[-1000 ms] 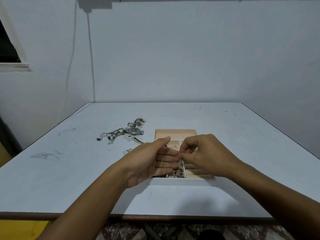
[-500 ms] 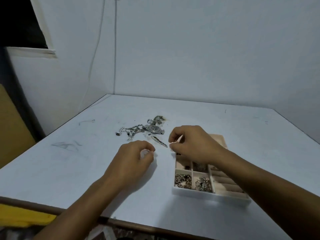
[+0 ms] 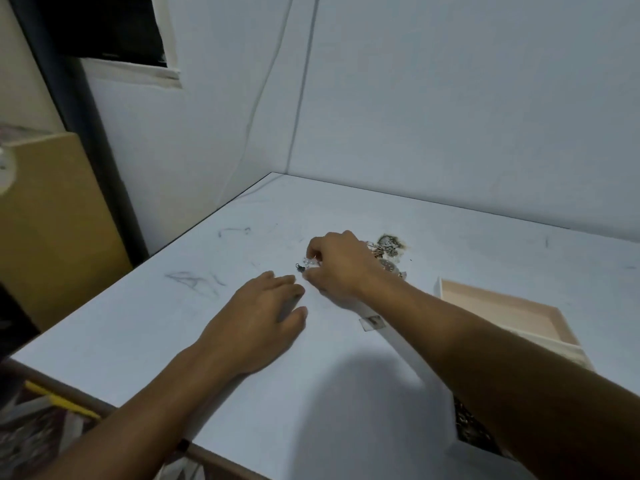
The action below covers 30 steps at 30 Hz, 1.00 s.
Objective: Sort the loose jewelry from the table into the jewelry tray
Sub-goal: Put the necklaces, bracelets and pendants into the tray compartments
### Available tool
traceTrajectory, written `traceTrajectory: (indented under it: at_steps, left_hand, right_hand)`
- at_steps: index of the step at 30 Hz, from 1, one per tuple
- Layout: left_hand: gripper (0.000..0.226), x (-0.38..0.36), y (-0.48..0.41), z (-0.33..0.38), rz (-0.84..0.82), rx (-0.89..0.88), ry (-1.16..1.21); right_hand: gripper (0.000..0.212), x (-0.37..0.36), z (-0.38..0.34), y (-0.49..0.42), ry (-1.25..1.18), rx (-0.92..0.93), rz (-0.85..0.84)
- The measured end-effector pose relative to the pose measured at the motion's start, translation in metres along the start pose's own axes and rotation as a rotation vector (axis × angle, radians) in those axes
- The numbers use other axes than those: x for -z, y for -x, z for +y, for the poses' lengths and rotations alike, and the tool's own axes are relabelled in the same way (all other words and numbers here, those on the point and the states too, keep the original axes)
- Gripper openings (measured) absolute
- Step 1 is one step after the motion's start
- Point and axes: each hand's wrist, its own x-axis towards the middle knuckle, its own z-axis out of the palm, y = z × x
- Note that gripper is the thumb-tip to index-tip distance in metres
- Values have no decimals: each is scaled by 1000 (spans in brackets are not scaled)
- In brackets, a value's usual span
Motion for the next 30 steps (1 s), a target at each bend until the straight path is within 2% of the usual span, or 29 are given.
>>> traceTrajectory:
  at_steps: [5,10,16,30]
  left_hand:
    - [38,3,-2,-7,33,3,24]
    - [33,2,-4,-15,109,35,88]
    - [30,-2,-4,-18,152,90,134]
    - [30,6,-13,1,161,217,251]
  right_hand:
    - [13,-3,-8,-19,-18,5,-78]
    - [12,-4,-14,-21,16,27,-85]
    - [17,6,-15,-23,-166,53,-121]
    - [12,50,-18,-13,-184,163,-49]
